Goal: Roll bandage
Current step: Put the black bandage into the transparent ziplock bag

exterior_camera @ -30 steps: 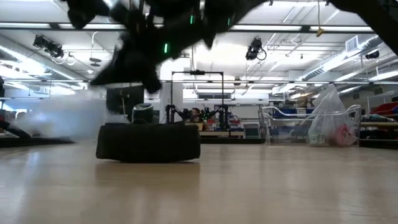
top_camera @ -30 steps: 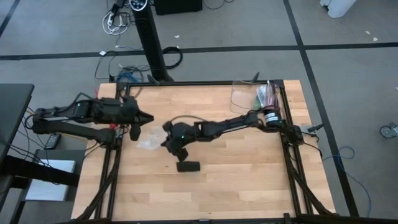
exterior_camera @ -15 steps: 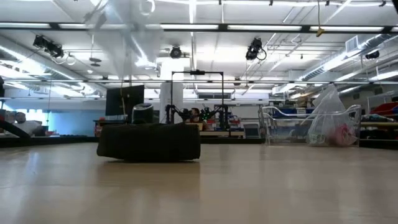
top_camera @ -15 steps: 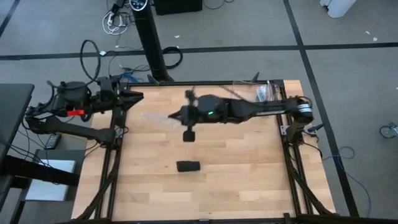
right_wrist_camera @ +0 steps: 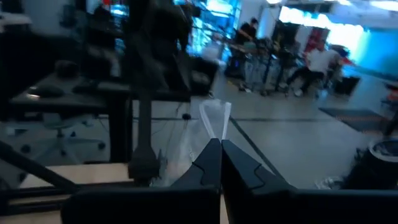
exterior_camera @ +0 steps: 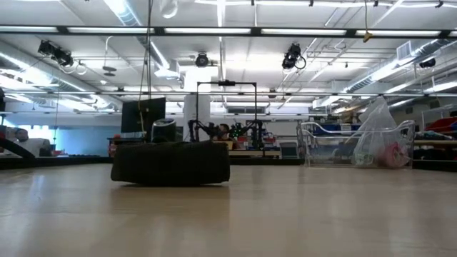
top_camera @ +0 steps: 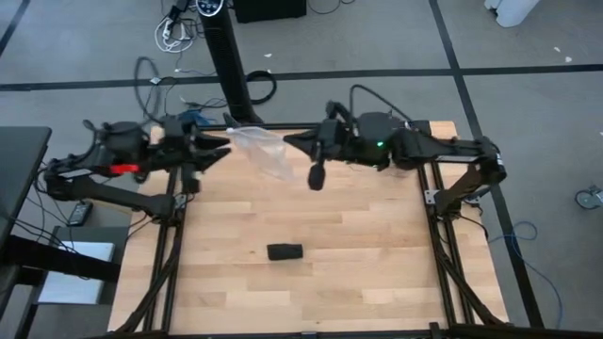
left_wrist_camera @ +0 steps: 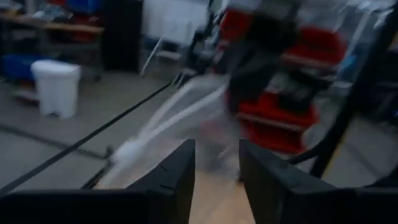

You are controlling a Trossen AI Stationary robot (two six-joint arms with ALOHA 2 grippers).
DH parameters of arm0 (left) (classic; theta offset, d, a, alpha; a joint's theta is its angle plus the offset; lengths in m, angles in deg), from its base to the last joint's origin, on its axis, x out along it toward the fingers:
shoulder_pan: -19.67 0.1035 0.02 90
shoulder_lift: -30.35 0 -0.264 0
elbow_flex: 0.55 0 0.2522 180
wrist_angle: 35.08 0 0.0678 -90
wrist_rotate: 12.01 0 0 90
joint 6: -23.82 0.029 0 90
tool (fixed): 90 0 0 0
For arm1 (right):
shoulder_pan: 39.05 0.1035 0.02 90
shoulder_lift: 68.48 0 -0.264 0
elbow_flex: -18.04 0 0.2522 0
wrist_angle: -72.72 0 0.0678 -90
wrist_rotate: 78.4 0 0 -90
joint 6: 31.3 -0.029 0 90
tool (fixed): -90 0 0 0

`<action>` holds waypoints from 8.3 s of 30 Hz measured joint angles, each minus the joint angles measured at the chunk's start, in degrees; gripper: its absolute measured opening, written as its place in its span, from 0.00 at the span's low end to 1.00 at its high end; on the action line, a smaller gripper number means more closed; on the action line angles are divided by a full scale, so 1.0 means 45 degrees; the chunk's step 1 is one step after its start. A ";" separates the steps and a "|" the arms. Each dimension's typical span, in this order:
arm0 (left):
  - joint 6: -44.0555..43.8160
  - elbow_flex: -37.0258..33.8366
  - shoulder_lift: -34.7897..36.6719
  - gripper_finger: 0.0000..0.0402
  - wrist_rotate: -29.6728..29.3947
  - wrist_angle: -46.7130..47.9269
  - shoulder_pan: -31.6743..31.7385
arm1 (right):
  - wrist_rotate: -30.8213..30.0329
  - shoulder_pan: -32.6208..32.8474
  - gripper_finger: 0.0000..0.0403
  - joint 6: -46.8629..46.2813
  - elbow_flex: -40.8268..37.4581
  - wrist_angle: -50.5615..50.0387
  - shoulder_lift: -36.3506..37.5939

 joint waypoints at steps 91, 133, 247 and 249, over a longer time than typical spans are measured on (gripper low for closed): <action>-0.0330 -0.0004 -0.2245 0.01 0.2523 -0.4872 0.0117 | 0.0337 0.0651 0.23 -0.3412 -0.0039 -0.2615 0.3461; -0.1011 -0.0024 -0.3378 0.01 0.2105 -0.3264 -0.0073 | 0.1670 0.0667 0.01 -0.4680 -0.0039 -0.2726 0.0706; 0.0273 0.0777 -0.3686 0.01 0.0584 0.3086 -0.0204 | 0.3002 0.0934 0.13 -0.6174 0.6411 -1.5859 -0.3493; 0.0324 0.1022 -0.3836 0.01 0.0751 0.3046 -0.0204 | 0.3046 0.0817 0.13 -0.6029 0.6411 -1.5842 -0.3468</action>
